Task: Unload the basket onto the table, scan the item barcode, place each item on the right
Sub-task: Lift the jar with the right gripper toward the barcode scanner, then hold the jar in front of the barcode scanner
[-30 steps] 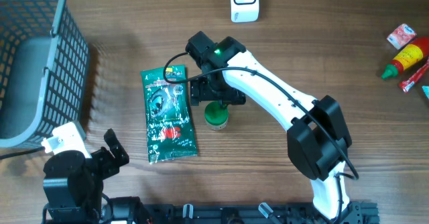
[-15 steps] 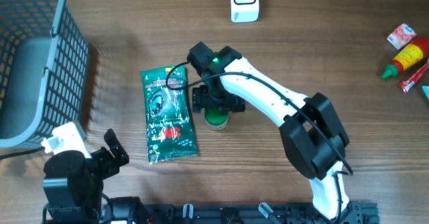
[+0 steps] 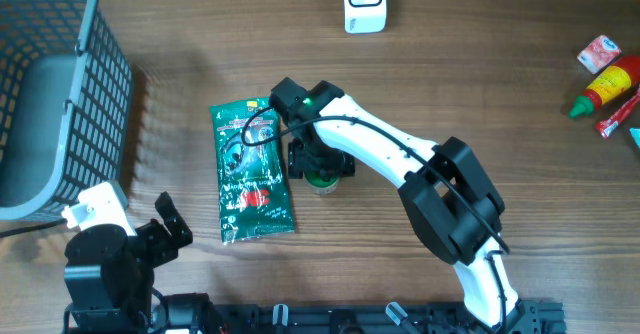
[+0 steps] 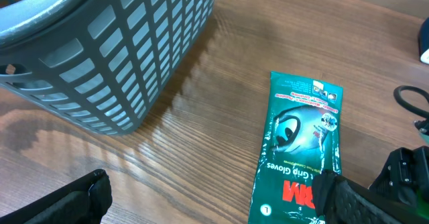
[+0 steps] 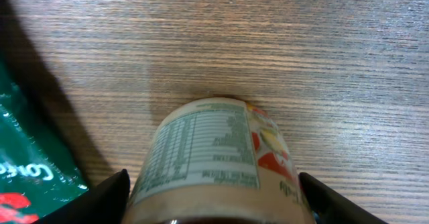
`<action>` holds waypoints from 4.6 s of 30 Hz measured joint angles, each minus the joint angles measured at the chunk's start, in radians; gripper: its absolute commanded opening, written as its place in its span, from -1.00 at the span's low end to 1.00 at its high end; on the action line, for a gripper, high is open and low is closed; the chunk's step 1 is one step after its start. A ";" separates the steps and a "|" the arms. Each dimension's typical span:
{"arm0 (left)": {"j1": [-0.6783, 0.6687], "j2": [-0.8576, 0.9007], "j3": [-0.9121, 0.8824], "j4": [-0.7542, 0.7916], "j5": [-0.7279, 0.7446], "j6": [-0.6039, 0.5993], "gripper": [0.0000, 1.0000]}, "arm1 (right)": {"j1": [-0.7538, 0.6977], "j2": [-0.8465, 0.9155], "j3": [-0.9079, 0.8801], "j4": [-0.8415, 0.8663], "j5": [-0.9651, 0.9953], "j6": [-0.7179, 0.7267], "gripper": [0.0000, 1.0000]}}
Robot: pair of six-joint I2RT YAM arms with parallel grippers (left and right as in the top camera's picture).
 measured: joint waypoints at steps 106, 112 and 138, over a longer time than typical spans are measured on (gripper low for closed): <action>0.000 0.000 0.000 0.001 0.000 0.000 1.00 | -0.324 0.008 0.203 0.935 0.517 -0.340 0.05; 0.000 0.001 0.000 0.000 0.000 0.000 1.00 | -0.362 0.162 0.203 1.254 0.537 -0.429 0.06; 0.000 0.001 0.000 0.000 0.000 0.000 1.00 | -0.381 0.192 0.203 1.028 0.539 -0.467 -0.01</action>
